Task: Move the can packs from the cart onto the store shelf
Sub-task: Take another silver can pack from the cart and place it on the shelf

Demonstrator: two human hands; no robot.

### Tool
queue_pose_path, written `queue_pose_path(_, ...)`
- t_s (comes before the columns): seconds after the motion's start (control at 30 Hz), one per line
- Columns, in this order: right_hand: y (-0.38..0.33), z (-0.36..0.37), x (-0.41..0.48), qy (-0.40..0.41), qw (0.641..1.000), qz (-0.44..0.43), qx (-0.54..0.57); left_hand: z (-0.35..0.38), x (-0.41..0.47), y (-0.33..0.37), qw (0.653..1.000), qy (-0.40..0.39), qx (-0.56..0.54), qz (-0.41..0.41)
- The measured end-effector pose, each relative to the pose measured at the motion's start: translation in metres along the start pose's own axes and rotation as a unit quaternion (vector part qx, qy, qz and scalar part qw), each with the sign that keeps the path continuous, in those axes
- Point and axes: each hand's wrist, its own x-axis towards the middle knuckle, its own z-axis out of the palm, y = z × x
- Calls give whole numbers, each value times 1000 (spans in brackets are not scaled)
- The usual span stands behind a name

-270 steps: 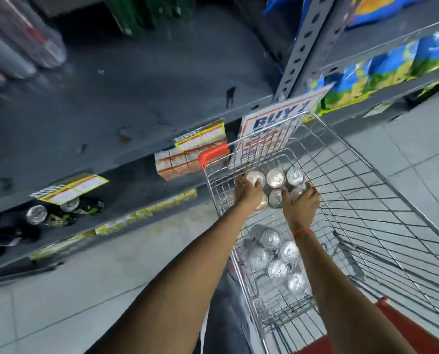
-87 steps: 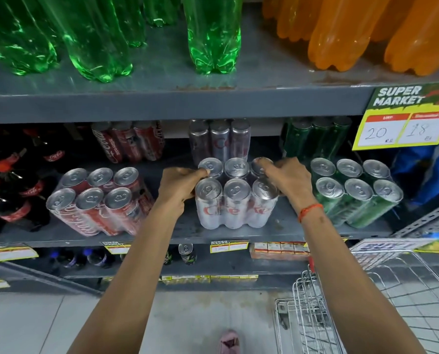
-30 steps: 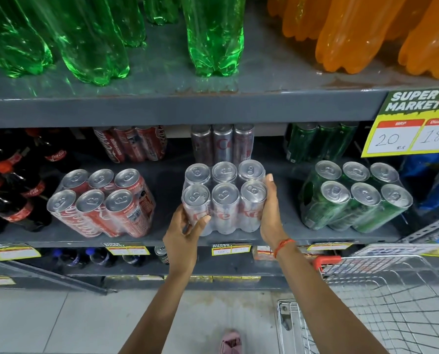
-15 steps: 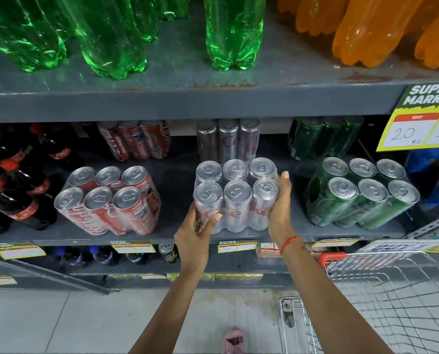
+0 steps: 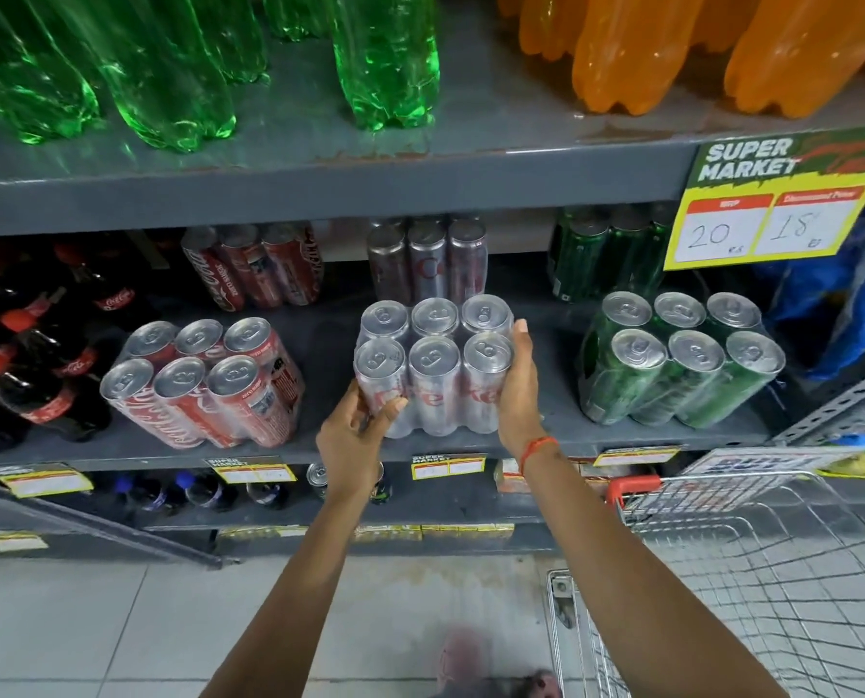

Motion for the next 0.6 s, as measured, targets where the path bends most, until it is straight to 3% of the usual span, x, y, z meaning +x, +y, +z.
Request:
queue_pose_path(0.27,-5,0,-3,4,999,-18,-31,1,-2,2,1000,-16,-11,-12)
queue_pose_path(0.37,-16,-5,-13,70,990,-91,-79,11,-11,14,999,-15,37,-8)
queue_pose_path(0.5,-39,-34,-37,116,932,-318,-127,40,-33,49,958,63,181,212)
queue_pose_path(0.6,-54,-66,-41,143,885,-408,-174,84,-47,72,937,14,162,310)
